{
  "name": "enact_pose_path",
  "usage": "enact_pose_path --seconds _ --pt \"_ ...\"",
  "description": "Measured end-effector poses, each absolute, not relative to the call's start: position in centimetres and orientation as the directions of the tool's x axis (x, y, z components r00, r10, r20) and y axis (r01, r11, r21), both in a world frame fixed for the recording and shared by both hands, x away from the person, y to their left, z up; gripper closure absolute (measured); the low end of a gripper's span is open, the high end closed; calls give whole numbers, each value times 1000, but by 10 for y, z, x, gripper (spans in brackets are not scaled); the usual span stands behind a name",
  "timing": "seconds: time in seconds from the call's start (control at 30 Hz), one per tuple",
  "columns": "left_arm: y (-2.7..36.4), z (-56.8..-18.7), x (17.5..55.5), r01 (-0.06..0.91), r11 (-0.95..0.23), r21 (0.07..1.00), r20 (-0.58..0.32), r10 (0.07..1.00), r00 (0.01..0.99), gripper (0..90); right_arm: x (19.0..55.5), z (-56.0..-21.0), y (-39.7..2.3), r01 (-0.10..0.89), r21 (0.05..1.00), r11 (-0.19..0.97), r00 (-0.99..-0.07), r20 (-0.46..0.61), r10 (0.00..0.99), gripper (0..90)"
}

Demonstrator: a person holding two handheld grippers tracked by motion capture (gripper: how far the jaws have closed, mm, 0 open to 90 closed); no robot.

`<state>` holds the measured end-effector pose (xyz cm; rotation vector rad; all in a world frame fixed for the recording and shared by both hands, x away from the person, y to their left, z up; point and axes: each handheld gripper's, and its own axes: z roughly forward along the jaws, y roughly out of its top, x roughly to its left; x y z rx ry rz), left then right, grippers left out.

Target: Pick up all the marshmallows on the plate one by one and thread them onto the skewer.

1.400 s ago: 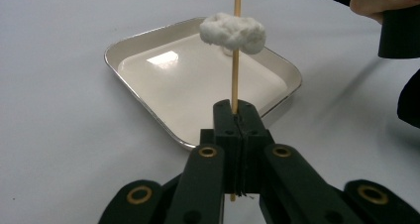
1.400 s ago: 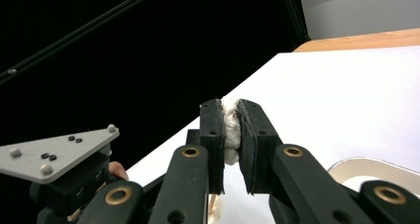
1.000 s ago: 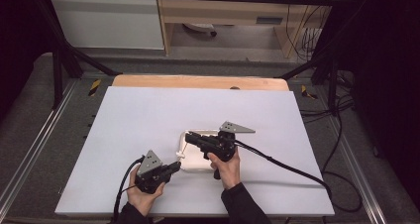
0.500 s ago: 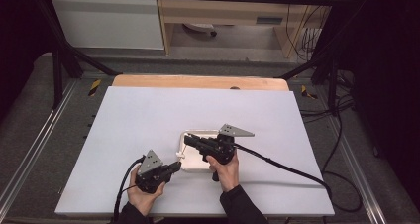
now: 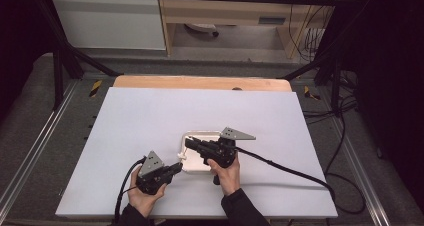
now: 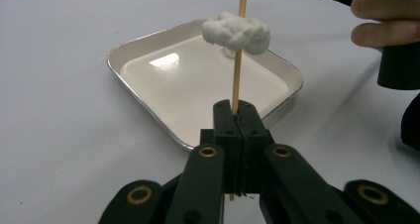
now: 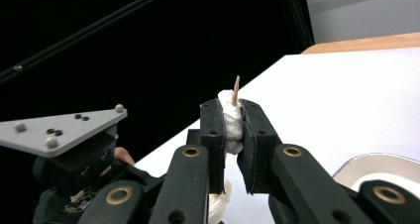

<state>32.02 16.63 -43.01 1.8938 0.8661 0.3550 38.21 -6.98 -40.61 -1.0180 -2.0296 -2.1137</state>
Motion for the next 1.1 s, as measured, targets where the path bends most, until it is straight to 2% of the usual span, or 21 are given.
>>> enact_pose_path --seconds 0.07,0.1,0.13,0.2,0.37,0.43,0.5,0.7,0.87,1.1 --pt "167 -422 319 384 -216 898 -138 690 710 892 382 -408 -68 473 875 -105 -786 473 398 817" --pt "166 -417 319 358 -244 901 -93 698 710 893 379 -422 -61 510 857 -73 -784 498 372 817" --pt "165 -418 318 349 -245 905 -75 714 696 893 379 -422 -61 510 857 -73 -784 498 372 817" --pt "165 -422 318 362 -253 897 -76 720 690 893 377 -420 -57 476 876 -80 -796 468 383 815" --pt "169 -423 321 381 -248 891 -98 715 693 892 379 -417 -53 479 876 -53 -792 458 405 775" --pt "171 -425 322 395 -244 886 -108 720 686 892 380 -417 -54 478 877 -48 -788 452 419 658" --pt "174 -427 324 410 -230 883 -131 717 685 891 380 -412 -56 459 887 -45 -794 432 428 583" --pt "177 -428 326 416 -237 878 -132 715 686 889 386 -396 -71 424 906 23 -790 357 498 286" --pt "178 -430 327 420 -256 871 -124 712 691 887 392 -399 -89 446 889 98 -778 331 534 153" --pt "180 -432 328 430 -270 861 -125 708 695 884 400 -404 -113 444 874 200 -769 257 585 103"
